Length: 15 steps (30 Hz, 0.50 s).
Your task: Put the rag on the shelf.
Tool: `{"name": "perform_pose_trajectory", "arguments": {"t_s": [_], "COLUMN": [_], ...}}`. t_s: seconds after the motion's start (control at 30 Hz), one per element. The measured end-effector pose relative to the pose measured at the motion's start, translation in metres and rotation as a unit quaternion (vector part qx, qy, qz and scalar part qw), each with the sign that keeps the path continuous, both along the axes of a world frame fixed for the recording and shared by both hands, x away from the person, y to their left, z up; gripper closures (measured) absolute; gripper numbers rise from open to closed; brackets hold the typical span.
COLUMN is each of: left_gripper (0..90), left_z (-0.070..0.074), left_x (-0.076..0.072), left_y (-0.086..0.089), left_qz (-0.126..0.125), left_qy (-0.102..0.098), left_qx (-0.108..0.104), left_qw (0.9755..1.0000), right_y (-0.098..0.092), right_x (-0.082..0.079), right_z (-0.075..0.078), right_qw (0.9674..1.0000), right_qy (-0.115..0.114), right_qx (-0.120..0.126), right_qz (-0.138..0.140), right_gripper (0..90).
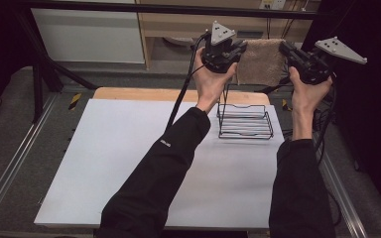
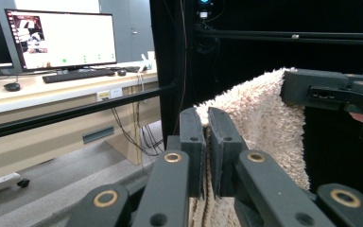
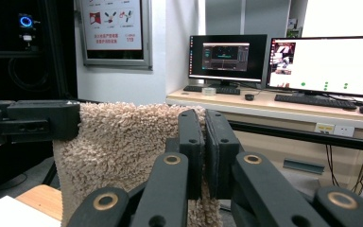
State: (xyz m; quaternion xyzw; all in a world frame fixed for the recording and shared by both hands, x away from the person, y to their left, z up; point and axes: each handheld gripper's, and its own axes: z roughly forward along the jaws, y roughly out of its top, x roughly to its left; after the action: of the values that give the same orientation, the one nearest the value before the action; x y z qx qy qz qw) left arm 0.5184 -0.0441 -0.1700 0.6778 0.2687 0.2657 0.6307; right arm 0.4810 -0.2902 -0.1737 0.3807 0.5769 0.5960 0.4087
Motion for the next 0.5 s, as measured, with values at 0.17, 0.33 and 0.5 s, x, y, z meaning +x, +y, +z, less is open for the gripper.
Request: {"name": "perform_pose_trajectory", "arguments": {"t_s": [0.17, 0.33, 0.5], "left_gripper": [85.4, 85.5, 85.4], "left_z": [-0.004, -0.009, -0.015], "left_x": [0.008, 0.013, 0.017], "left_y": [0.001, 0.0, -0.002], "left_qz": [0.003, 0.008, 0.014], "left_qy": [0.003, 0.001, 0.002], "left_qx": [0.0, 0.013, 0.03], "left_qw": [1.0, 0.9999, 0.9995], "right_y": [0.002, 0.002, 0.002], "right_x": [0.006, 0.013, 0.019], "right_z": [-0.003, -0.007, -0.013], "right_qw": [1.0, 0.9999, 0.9999], "right_qy": [0.004, 0.009, 0.012], "right_qx": [-0.005, -0.005, -0.005], "right_qz": [0.001, 0.0, 0.001], "right_gripper": [86.8, 86.8, 86.8]}}
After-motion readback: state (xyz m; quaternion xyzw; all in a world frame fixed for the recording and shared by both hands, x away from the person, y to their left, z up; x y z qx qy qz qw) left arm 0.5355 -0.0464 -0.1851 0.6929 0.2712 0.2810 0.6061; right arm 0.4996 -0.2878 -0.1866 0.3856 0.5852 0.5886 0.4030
